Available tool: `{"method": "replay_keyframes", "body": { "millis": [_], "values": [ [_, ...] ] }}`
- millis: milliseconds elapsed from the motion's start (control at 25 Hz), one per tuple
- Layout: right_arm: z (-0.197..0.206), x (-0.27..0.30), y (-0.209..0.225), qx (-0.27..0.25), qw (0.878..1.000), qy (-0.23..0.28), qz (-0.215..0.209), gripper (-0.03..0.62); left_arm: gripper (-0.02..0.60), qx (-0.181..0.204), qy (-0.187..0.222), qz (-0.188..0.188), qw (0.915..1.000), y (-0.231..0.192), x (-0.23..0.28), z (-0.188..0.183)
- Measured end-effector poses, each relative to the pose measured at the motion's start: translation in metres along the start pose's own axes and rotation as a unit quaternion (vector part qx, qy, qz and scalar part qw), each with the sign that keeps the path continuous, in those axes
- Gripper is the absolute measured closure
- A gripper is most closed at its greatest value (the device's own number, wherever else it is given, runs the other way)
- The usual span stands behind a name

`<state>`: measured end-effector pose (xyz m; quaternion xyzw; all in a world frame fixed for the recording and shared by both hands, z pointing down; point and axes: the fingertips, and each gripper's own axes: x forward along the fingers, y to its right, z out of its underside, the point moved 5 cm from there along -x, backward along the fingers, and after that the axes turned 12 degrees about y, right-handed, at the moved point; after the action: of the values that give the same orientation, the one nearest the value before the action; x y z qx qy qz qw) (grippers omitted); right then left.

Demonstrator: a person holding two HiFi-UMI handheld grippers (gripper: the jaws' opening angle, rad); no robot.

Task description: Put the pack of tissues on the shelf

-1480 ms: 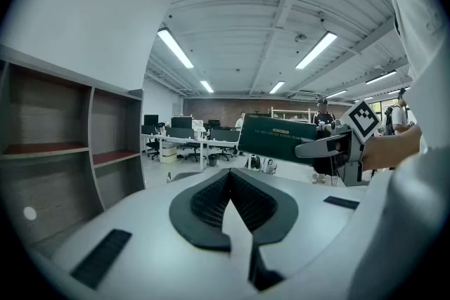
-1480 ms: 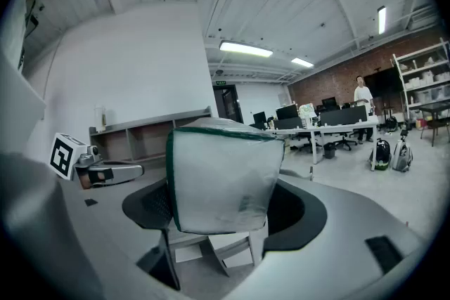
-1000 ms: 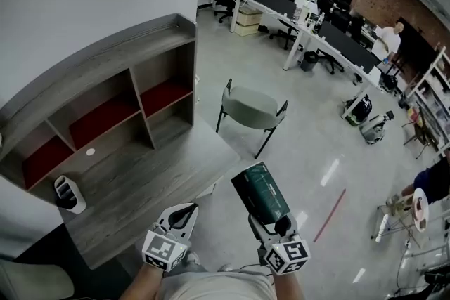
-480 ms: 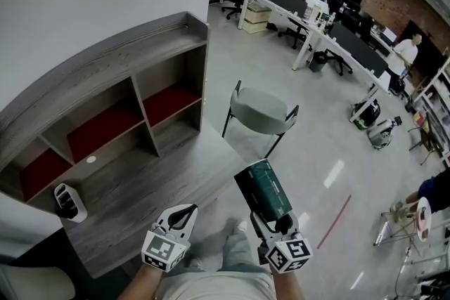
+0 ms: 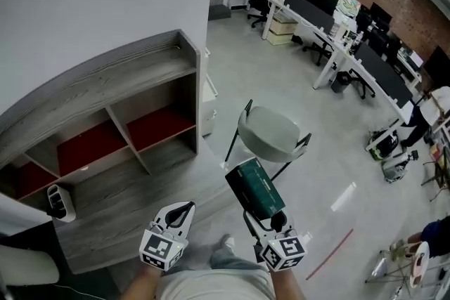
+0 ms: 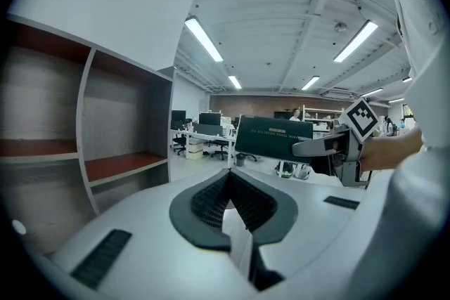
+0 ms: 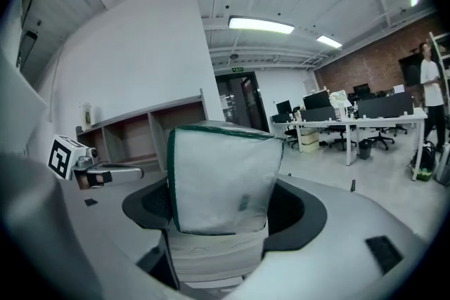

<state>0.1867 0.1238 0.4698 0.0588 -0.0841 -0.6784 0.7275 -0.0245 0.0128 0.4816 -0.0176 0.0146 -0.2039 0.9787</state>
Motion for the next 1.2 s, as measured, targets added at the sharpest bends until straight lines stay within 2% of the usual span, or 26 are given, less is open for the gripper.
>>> {"method": "replay_keyframes", "body": {
  "millis": [280, 440, 680, 920, 1200],
  "values": [
    [-0.007, 0.07, 0.045, -0.001, 0.996, -0.025, -0.088, 0.209, 0.566, 0.002, -0.005, -0.081, 0.9967, -0.009, 0.053, 0.0],
    [-0.006, 0.102, 0.048, -0.001, 0.991, -0.037, -0.132, 0.209, 0.566, 0.002, -0.013, -0.126, 0.992, -0.018, 0.059, 0.002],
    [0.0, 0.137, 0.038, 0.004, 0.984, -0.052, -0.169, 0.209, 0.566, 0.001, -0.022, -0.169, 0.9854, -0.03, 0.051, 0.002],
    [0.013, 0.168, 0.002, -0.002, 0.979, -0.064, -0.191, 0.209, 0.566, 0.001, -0.023, -0.179, 0.9835, -0.059, 0.03, 0.002],
    [0.023, 0.21, -0.041, -0.002, 0.981, -0.063, -0.184, 0.209, 0.566, -0.002, -0.023, -0.171, 0.985, -0.105, 0.009, 0.001]
  ]
}}
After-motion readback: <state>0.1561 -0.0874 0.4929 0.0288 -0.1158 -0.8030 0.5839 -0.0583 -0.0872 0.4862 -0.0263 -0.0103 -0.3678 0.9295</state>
